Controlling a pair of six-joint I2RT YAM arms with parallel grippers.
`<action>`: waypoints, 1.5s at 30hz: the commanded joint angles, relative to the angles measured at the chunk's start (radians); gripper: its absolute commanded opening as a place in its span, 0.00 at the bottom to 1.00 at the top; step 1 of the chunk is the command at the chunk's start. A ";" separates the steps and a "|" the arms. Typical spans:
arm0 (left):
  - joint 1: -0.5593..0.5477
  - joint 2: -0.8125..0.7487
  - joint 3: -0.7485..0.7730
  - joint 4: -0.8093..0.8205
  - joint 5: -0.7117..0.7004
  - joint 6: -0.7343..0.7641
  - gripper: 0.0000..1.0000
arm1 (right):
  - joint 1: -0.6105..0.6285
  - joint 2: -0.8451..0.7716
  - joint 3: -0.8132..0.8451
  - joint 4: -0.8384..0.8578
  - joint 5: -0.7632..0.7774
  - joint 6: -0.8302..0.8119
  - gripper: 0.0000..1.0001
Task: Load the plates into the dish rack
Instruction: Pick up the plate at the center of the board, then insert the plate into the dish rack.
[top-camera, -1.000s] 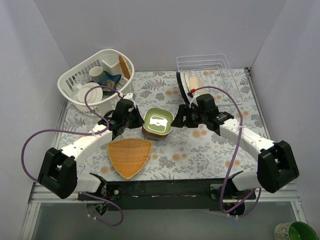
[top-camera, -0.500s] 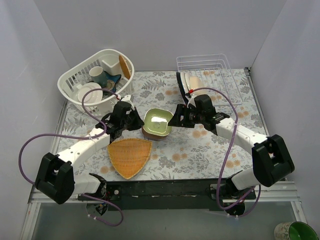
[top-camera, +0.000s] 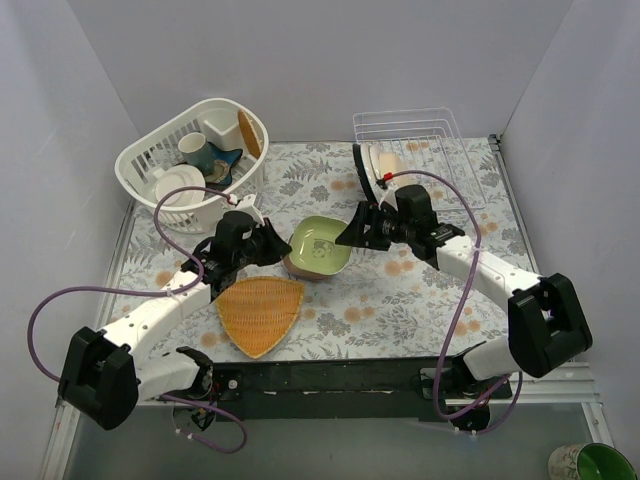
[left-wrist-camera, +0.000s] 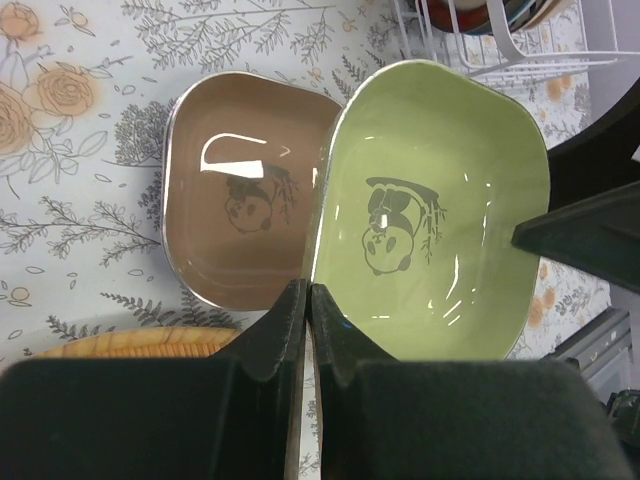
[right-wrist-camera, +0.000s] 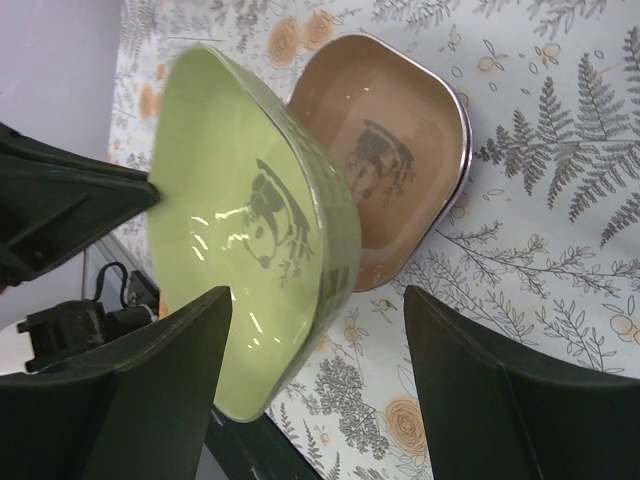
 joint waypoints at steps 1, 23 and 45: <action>0.004 -0.054 -0.042 0.092 0.067 -0.027 0.00 | -0.039 -0.056 -0.005 0.126 -0.114 0.066 0.78; 0.004 -0.074 -0.027 0.179 0.125 -0.047 0.00 | -0.091 -0.039 -0.059 0.279 -0.299 0.153 0.77; 0.004 -0.067 0.042 0.148 0.131 -0.036 0.00 | -0.091 -0.016 -0.058 0.243 -0.306 0.118 0.76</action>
